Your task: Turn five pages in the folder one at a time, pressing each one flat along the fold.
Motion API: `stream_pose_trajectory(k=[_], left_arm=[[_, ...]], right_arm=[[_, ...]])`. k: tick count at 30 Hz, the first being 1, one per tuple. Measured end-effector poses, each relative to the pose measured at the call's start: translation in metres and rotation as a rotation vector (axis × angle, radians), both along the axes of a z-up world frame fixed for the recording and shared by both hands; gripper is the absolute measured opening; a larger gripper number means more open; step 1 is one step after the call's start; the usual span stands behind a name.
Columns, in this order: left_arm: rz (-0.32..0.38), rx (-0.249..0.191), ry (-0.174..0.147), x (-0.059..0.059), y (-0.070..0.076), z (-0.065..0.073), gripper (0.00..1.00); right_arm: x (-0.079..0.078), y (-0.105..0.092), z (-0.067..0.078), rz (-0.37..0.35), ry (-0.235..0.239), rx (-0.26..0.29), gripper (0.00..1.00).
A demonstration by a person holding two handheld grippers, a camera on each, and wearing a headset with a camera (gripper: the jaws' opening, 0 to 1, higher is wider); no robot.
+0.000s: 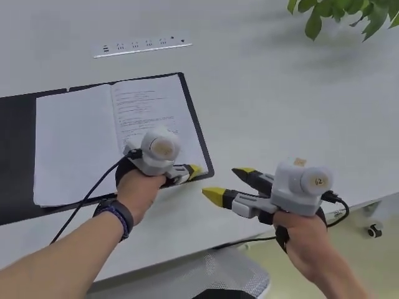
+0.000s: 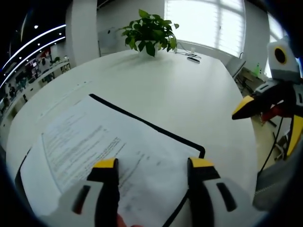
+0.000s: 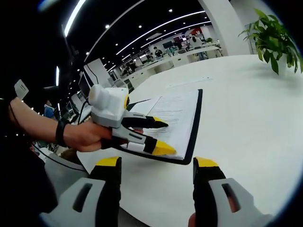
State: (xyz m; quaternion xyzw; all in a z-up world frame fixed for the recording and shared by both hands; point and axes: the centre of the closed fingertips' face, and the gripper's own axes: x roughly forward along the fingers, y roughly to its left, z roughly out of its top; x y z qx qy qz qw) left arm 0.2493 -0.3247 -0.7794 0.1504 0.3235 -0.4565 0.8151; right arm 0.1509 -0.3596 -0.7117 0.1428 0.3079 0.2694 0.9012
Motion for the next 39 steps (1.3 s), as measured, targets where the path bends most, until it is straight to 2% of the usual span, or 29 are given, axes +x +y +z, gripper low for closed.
stream_pose_trajectory(k=[4,15,21,26,30,39], left_arm=[[-0.009,0.008,-0.006,0.001,0.001,0.0,0.55],[0.004,-0.012,-0.023,0.008,0.007,0.0,0.42],[0.019,-0.02,-0.032,0.013,0.01,0.0,0.35],[0.047,-0.039,-0.019,0.016,0.013,0.001,0.3],[0.047,-0.041,-0.021,0.017,0.013,0.0,0.29],[0.055,-0.055,-0.011,0.015,0.013,0.004,0.27]], right_arm=[[0.003,0.004,-0.001,0.007,-0.001,0.003,0.59],[0.018,0.012,-0.004,0.024,-0.005,0.016,0.58],[0.037,0.014,-0.003,0.03,-0.014,0.025,0.57],[0.055,0.017,-0.004,0.04,-0.023,0.032,0.56],[0.069,0.019,-0.007,0.04,-0.022,0.047,0.56],[0.097,0.024,-0.022,0.036,0.004,0.084,0.55]])
